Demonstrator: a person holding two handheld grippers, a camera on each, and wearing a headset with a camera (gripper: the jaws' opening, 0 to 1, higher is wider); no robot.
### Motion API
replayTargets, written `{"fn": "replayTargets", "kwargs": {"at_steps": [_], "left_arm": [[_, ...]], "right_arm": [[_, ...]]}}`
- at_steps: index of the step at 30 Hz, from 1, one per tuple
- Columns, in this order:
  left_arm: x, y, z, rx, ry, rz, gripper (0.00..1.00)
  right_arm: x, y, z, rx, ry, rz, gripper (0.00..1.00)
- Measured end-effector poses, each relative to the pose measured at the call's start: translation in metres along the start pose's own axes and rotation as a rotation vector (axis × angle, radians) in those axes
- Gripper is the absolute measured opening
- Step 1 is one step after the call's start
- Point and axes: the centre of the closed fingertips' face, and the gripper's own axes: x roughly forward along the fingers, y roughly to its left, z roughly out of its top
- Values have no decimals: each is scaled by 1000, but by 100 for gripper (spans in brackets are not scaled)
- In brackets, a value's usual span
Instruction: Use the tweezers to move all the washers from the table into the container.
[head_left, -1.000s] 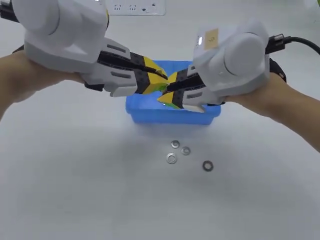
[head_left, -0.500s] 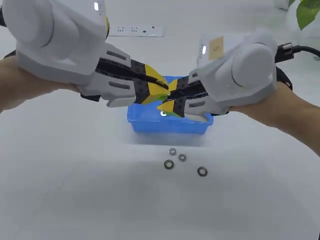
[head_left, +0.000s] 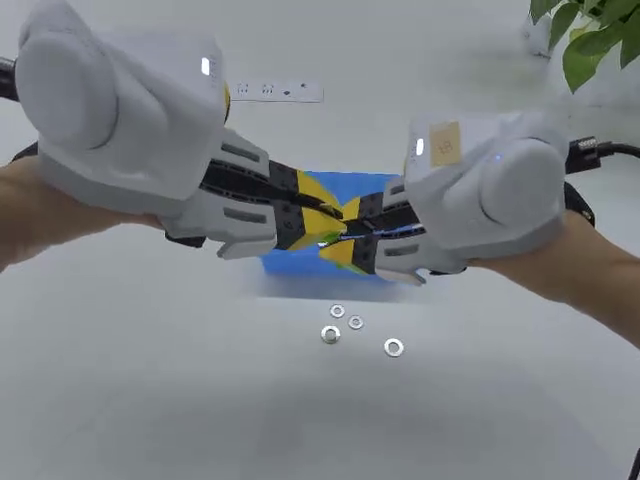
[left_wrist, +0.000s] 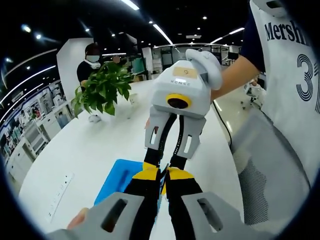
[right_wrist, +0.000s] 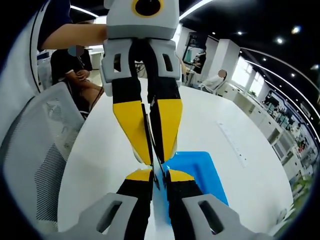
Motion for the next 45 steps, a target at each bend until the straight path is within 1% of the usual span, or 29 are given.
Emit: {"fn": "replayTargets", "kwargs": {"at_steps": [2,5,9,10,12,16,18,19,20,22,23,27,31,33,35,39,43,45], "left_arm": [[1,-8,-2,8,5,-15,8],[3,-18,-8,-5,16,-38,8],[6,-27,-14,-24,22,-43,8],[7,-31,-16,-27,24,-43,8],[8,-36,-20,-43,26,-44,8],[10,-41,-28,-77,28,-40,8],[12,-42,-30,-89,28,-32,8],[13,-41,-31,-94,26,-15,8],[14,-41,-32,-96,27,-2,8],[16,-42,-35,-93,33,8,8],[17,-40,-37,-109,31,18,8],[17,-41,-44,-134,38,20,8],[19,-40,-52,-149,60,32,8],[20,-38,-52,-163,55,44,8],[20,-37,-53,-173,58,44,8],[22,-36,-54,-166,66,46,8],[25,-36,-58,-180,71,45,8],[25,-37,-59,-175,76,45,8]], "right_arm": [[0,7,-2,-1,2,13,11],[2,20,-8,5,11,40,11],[3,30,-13,13,17,56,11],[4,35,-15,19,17,63,11],[5,41,-18,22,19,76,11],[9,50,-24,41,22,92,11],[11,52,-26,45,24,95,11],[11,52,-27,49,23,95,11],[12,52,-28,54,23,94,11],[14,52,-31,59,27,97,11],[15,52,-31,61,28,99,11],[19,57,-36,62,34,108,11],[23,57,-41,85,38,106,12],[24,56,-40,105,27,105,12],[25,55,-41,105,28,107,12],[27,55,-43,116,25,111,12],[29,55,-46,121,25,114,12],[30,56,-47,128,19,119,12]]}}
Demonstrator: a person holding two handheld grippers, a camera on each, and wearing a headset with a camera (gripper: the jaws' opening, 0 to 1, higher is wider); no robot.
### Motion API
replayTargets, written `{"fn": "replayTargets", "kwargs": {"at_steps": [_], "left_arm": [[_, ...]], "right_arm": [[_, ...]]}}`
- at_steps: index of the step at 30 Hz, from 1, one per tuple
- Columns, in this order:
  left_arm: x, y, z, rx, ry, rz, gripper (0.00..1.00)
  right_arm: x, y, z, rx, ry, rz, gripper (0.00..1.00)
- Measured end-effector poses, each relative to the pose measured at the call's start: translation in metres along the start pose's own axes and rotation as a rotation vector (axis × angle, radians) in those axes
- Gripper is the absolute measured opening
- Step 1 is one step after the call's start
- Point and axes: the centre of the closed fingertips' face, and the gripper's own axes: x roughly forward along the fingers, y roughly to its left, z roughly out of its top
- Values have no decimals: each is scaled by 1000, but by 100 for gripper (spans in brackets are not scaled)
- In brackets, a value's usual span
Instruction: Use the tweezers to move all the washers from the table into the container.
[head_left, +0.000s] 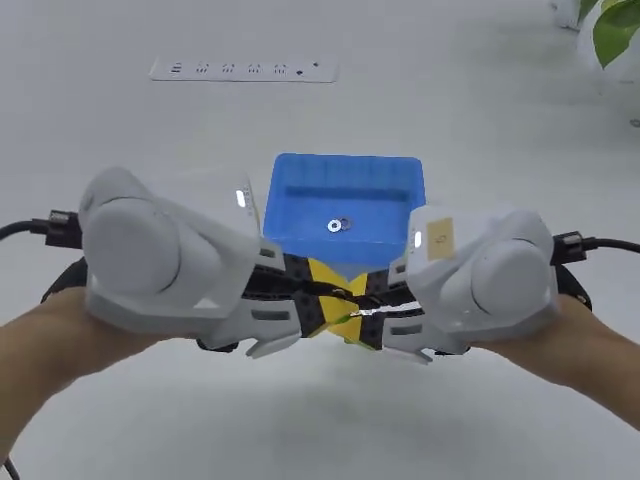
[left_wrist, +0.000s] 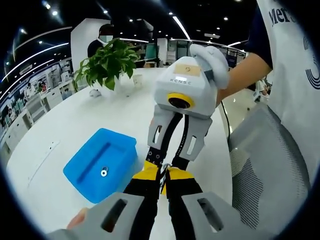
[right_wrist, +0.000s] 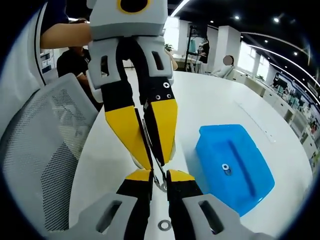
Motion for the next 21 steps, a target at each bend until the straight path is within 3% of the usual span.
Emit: {"fn": "replayTargets", "kwargs": {"at_steps": [21], "left_arm": [[7,1,-7,-4,41,-1,8]], "right_arm": [[6,-1,-7,5,9,12,13]]}}
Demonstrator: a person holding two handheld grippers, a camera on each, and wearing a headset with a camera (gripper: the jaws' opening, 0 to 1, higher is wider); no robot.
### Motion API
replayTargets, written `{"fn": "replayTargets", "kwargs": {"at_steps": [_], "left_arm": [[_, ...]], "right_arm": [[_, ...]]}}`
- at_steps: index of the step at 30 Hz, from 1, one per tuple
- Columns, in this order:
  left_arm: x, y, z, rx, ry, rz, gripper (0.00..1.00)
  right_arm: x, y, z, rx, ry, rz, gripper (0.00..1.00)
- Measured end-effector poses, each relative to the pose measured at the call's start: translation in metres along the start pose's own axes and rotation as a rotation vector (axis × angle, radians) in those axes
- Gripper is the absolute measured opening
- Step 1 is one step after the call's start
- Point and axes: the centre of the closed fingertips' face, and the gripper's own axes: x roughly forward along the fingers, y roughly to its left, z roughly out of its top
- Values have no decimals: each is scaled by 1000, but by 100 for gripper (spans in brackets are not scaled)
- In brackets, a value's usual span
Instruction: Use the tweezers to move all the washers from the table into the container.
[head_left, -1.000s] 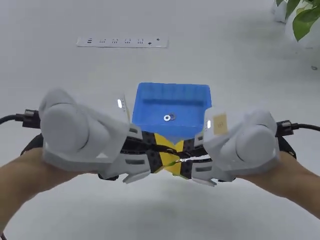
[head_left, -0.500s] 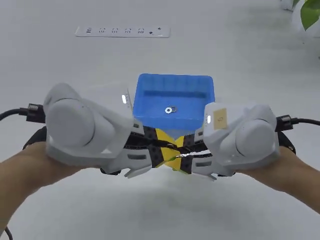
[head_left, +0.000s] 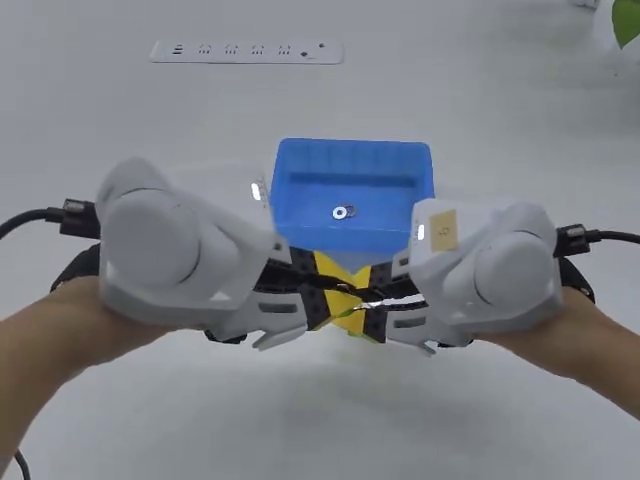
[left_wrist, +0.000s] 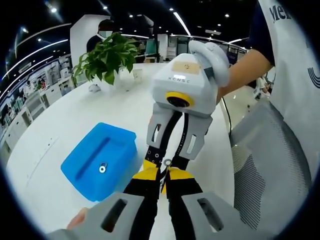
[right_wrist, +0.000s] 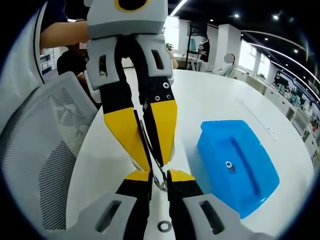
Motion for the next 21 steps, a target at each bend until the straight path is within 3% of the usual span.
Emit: {"fn": "replayTargets", "kwargs": {"at_steps": [5,21], "left_arm": [[1,0,0,16,24,0,8],[3,5,-1,-7,27,3,8]], "right_arm": [[-3,0,3,-4,-8,3,12],[-3,-2,3,4,-9,0,10]]}}
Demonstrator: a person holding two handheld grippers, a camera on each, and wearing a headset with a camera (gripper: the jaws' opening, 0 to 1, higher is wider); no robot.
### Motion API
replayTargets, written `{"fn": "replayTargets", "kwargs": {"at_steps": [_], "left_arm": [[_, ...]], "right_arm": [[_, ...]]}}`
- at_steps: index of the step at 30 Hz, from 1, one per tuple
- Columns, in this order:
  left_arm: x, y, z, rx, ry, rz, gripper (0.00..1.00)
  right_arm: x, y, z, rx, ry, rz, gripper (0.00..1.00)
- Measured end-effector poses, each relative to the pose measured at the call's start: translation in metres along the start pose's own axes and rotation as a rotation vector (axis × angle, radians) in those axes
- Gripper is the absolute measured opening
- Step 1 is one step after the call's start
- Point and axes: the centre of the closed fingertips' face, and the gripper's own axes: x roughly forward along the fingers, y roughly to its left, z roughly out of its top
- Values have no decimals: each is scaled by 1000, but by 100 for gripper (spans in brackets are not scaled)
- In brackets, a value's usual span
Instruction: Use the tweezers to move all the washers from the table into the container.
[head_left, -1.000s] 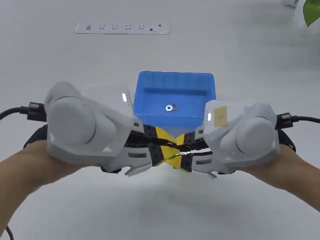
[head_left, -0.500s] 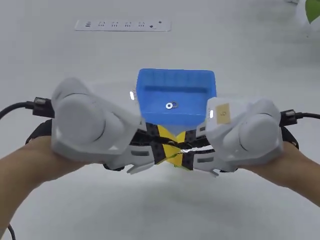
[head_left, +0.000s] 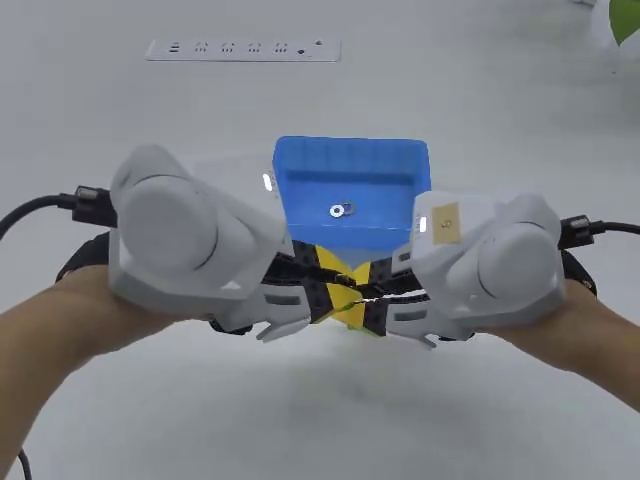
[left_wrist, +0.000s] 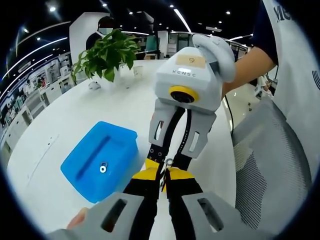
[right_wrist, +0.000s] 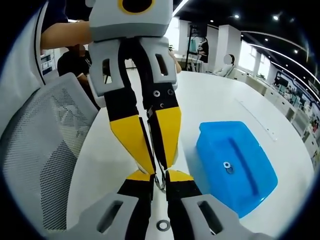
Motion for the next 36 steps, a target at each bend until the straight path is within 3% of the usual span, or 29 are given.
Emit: {"fn": "replayTargets", "kwargs": {"at_steps": [9,17,24,36], "left_arm": [[-6,-3,3,1,-11,-6,9],[-22,0,16,-15,-69,1,9],[-30,0,22,28,-70,-10,9],[-45,16,46,103,-73,10,9]], "right_arm": [[-2,4,6,3,-3,-7,10],[-11,2,25,16,-30,-33,10],[-16,1,33,-23,-16,-37,10],[-30,-20,58,-70,-29,-88,10]]}}
